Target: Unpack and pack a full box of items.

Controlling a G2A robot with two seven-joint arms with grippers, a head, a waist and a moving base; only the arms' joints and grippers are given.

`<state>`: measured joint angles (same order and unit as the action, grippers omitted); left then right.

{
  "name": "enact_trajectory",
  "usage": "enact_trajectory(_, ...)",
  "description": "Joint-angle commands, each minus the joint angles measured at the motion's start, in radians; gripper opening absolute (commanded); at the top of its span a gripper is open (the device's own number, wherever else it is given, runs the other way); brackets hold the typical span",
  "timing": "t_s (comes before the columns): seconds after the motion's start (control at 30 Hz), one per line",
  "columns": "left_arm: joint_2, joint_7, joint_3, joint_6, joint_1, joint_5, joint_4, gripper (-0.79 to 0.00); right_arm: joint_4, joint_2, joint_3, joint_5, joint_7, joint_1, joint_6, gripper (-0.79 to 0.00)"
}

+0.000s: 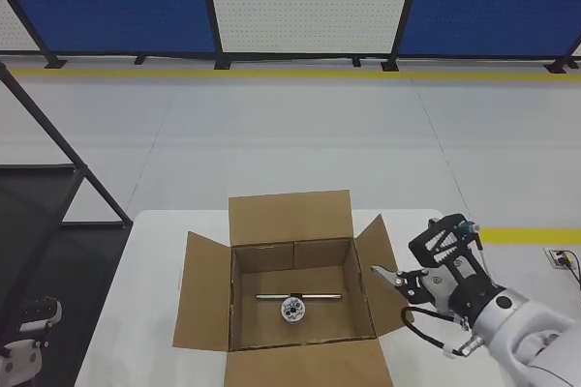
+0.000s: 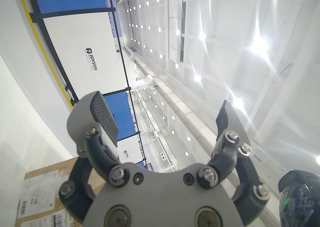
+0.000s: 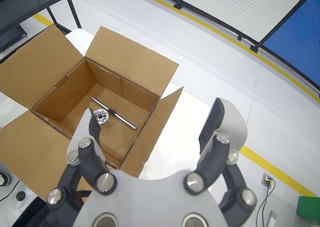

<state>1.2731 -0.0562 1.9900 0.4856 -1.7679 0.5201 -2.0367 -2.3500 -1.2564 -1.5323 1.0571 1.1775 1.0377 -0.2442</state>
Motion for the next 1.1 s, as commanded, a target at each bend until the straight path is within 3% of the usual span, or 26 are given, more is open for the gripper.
enact_trajectory(0.0, 0.0, 0.0, 0.0, 0.0, 0.0, 0.0, 0.0, 0.0, 0.0, 0.001, 0.009, -0.001, -0.054, 0.021, -0.023, 0.0)
enact_trajectory(0.13, 0.0, 0.0, 0.0, 0.0, 0.0, 0.0, 0.0, 0.0, 0.0, 0.007, 0.066, 0.026, -0.108, 0.027, -0.116, 0.0)
enact_trajectory(0.27, 0.0, 0.0, 0.0, 0.0, 0.0, 0.0, 0.0, 0.0, 0.041, 0.006, 0.185, 0.014, -0.089, -0.057, -0.159, 0.0)
enact_trajectory(0.6, 0.0, 0.0, 0.0, 0.0, 0.0, 0.0, 0.0, 0.0, 0.38, -0.04, 0.538, -0.006, 0.039, -0.392, -0.057, 0.0)
enact_trajectory(0.8, 0.0, 0.0, 0.0, 0.0, 0.0, 0.0, 0.0, 0.0, 0.521, -0.058, 0.629, -0.014, 0.064, -0.422, -0.004, 0.0)
enact_trajectory(1.07, 0.0, 0.0, 0.0, 0.0, 0.0, 0.0, 0.0, 0.0, 0.582, -0.059, 0.658, -0.059, 0.148, -0.402, -0.017, 0.0)
